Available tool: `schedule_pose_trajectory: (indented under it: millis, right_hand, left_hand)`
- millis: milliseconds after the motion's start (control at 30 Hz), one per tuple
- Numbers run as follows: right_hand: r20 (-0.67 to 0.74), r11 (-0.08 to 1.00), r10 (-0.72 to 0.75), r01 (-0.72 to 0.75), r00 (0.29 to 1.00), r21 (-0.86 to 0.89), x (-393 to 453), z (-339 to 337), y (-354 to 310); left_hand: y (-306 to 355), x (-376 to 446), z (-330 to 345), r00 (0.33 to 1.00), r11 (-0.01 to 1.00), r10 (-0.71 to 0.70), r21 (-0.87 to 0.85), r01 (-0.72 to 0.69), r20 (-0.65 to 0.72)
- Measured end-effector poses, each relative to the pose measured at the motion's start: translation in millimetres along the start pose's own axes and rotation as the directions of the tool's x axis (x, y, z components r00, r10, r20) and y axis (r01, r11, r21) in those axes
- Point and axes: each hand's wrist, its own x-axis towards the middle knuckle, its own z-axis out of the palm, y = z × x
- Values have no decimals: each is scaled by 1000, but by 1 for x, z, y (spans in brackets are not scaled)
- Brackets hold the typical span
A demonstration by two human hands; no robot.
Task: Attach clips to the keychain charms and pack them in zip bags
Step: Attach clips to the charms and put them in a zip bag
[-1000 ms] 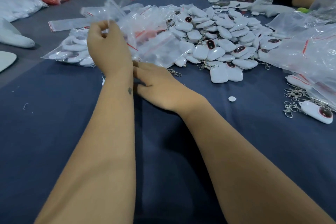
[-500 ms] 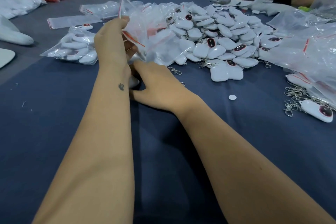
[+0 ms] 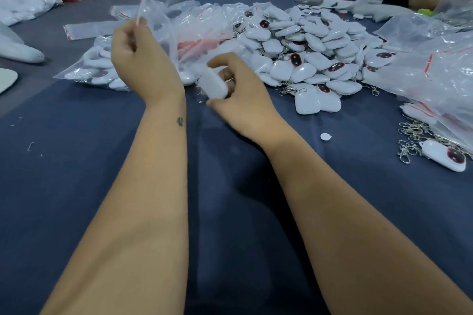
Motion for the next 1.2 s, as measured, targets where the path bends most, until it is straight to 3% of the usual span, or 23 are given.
schedule_pose_trajectory:
  millis: [100,167,233,333,467,633,767,1000,1100,1200]
  right_hand:
    - [-148,990,72,-52,986,135,6,-11,2]
    - [-207,974,124,-79,970,211,7,-18,7]
    - [-237,931,206,-115,950,346,7,-25,10]
    - [-240,846,311,-152,920,511,10,-34,13]
    - [-256,778,390,-168,885,606,12,-41,16]
    - [-235,748,474,-247,849,616,17,-40,15]
    - [-312,834,345,-137,885,534,14,-38,23]
    - [-337,824,281,-46,899,565,15,-39,25]
    - [-385,810,302,-22,872,585,16,-43,27]
    - [-322,732,397,-85,860,676,19,-46,28]
  left_hand:
    - [2,-1,1,1000,998,-25,-56,26,17]
    - [-2,-2,5,979,996,-87,-7,90,187]
    - [-8,-9,9,903,972,-178,215,98,391]
    - [-22,-25,12,816,850,-238,519,-87,527]
    - [-31,-40,10,750,809,-143,512,-287,646]
    - [-37,-41,14,712,824,-169,494,-277,681]
    - [-33,-49,18,706,850,-164,461,-253,689]
    - [-32,-52,19,538,818,-257,477,-321,803]
    - [-33,-47,18,602,817,-255,502,-284,757]
    - [-33,-46,18,643,832,-250,500,-239,724]
